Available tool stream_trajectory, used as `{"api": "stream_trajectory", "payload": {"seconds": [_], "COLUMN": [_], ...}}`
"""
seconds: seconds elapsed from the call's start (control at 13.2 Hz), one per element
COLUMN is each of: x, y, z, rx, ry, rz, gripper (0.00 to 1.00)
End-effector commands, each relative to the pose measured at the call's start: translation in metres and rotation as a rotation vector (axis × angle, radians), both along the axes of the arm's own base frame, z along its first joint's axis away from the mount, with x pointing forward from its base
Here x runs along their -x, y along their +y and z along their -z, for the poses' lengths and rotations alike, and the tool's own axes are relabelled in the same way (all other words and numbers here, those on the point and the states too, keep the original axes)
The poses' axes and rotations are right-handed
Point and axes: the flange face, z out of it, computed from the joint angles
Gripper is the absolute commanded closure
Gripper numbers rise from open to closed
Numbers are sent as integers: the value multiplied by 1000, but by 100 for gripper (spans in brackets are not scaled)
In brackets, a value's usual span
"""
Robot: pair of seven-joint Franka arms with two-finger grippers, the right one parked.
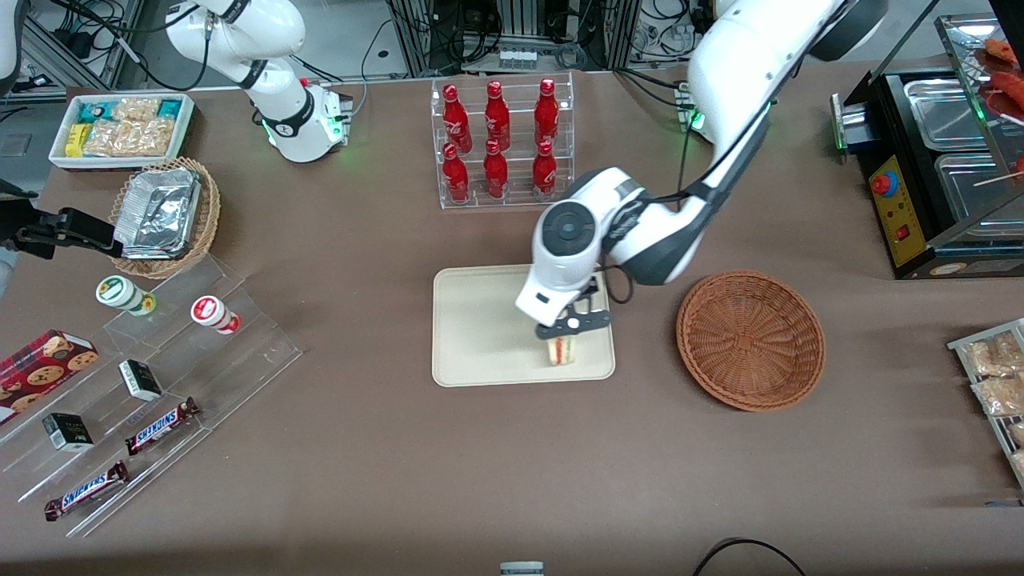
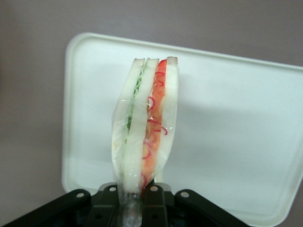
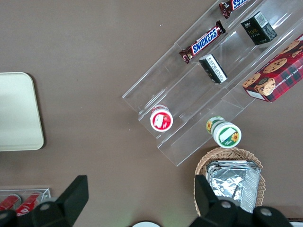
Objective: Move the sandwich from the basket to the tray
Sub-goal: 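Carry the held sandwich over the cream tray and lower it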
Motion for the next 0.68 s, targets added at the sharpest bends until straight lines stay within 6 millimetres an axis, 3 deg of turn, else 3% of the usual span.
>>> {"api": "stream_trajectory", "payload": {"seconds": [0.0, 0.23, 0.61], "x": [3, 5, 8], "y": [-35, -51, -53], "z": [11, 23, 39], "rx": [-22, -48, -54], "ry": [4, -13, 11], "rz": [-7, -28, -35], "gripper": [100, 100, 100]}}
